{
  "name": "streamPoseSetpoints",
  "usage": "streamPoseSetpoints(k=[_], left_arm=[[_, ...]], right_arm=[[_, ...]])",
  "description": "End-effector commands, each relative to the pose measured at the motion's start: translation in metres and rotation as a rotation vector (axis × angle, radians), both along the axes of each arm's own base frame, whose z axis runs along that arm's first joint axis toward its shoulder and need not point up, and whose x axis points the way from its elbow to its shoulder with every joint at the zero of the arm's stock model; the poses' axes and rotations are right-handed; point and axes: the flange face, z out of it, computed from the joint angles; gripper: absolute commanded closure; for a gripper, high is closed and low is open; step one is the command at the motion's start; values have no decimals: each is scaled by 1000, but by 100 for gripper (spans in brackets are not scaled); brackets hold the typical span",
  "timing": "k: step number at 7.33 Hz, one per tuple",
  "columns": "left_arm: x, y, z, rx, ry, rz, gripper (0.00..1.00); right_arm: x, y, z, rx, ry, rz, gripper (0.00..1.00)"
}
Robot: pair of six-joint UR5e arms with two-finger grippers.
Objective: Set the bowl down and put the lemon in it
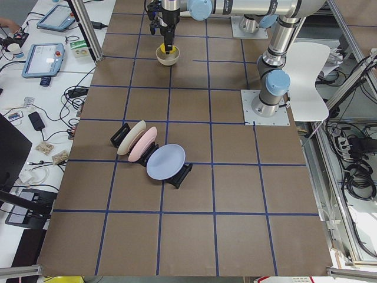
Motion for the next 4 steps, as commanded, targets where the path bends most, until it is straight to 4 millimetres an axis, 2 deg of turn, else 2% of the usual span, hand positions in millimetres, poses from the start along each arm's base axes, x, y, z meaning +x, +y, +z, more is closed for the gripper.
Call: streamPoseSetpoints(k=[1, 2, 3, 4], left_arm=[[4, 4, 9, 16, 0, 25, 0], [4, 0, 5, 22, 0, 25, 0], [4, 0, 7, 21, -1, 25, 0], [4, -3, 5, 22, 0, 28, 0]], right_arm=[[-6, 0, 35, -45, -11, -1, 0], [-15, 1, 55, -49, -11, -12, 0], [-23, 13, 86, -61, -11, -14, 0], [-52, 18, 120, -59, 3, -29, 0]])
